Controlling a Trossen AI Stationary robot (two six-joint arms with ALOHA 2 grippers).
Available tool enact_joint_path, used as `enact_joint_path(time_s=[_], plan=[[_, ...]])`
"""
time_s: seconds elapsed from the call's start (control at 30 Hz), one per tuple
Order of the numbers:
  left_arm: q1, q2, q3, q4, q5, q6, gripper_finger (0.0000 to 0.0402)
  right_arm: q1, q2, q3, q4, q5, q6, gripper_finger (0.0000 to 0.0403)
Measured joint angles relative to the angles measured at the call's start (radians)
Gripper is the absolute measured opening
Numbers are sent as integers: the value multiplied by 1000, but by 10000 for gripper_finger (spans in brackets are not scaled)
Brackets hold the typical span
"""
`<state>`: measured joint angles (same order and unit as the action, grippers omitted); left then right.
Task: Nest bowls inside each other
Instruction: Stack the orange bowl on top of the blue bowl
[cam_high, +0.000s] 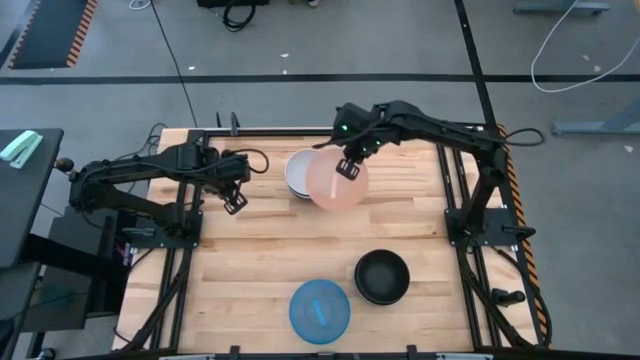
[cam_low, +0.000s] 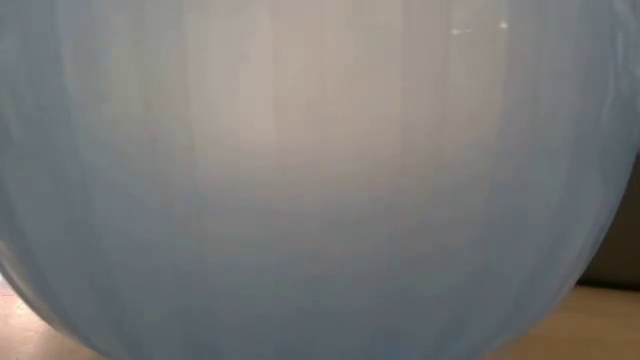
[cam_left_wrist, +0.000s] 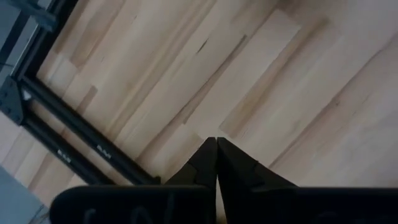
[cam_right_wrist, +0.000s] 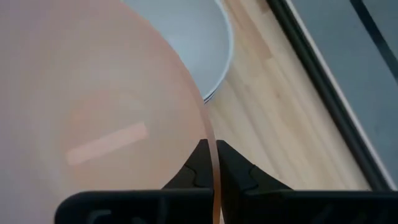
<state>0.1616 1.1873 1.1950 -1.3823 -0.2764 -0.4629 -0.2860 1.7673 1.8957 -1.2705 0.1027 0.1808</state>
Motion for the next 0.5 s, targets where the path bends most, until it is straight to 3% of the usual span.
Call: enact_joint_path(time_s=[0.27,0.5], plan=[[0,0,0,33,0,62,17,147,-59,0,-67,-17,112,5],[24,1,0,34,0,116,26,323,-35,-1,-57,-96,150,5]])
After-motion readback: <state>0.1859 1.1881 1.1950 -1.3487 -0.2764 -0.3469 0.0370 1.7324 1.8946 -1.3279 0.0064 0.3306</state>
